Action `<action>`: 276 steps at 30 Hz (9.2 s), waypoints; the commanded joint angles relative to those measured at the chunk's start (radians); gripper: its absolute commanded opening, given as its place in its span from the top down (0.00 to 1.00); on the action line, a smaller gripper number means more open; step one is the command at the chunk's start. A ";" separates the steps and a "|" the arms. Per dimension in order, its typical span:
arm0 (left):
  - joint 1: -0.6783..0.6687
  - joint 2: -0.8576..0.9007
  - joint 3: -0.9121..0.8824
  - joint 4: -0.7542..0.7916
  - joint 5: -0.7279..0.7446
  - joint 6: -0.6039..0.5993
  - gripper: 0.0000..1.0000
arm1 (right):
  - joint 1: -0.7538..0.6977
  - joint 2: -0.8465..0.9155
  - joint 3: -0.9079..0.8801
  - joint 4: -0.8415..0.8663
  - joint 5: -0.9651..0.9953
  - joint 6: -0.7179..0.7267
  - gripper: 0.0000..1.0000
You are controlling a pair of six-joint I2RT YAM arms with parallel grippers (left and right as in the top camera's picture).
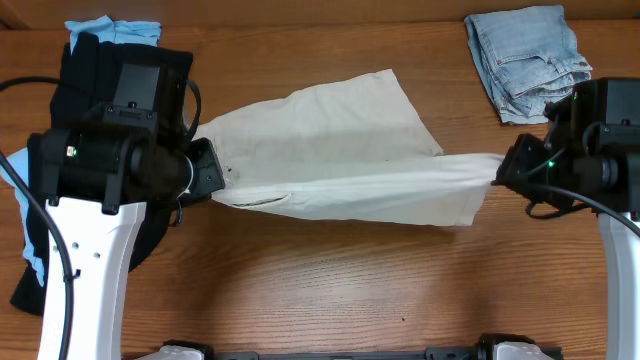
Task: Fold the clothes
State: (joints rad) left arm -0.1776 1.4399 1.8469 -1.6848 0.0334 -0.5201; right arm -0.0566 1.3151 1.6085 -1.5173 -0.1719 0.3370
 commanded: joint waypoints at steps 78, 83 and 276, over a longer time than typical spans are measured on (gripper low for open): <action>0.190 0.292 -0.404 0.769 -0.188 0.072 0.00 | 0.136 0.788 -0.176 0.779 -0.010 -0.254 0.64; 0.190 0.292 -0.404 0.762 -0.188 0.072 0.00 | 0.124 0.787 -0.174 0.719 -0.017 -0.114 0.96; -0.226 0.898 0.691 0.269 0.246 0.294 0.00 | -0.008 0.597 -0.242 0.612 -0.321 -0.125 0.21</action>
State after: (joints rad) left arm -0.4553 2.4252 2.5050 -1.4048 0.2737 -0.2565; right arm -0.1055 1.9141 1.3613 -0.9089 -0.5053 0.2401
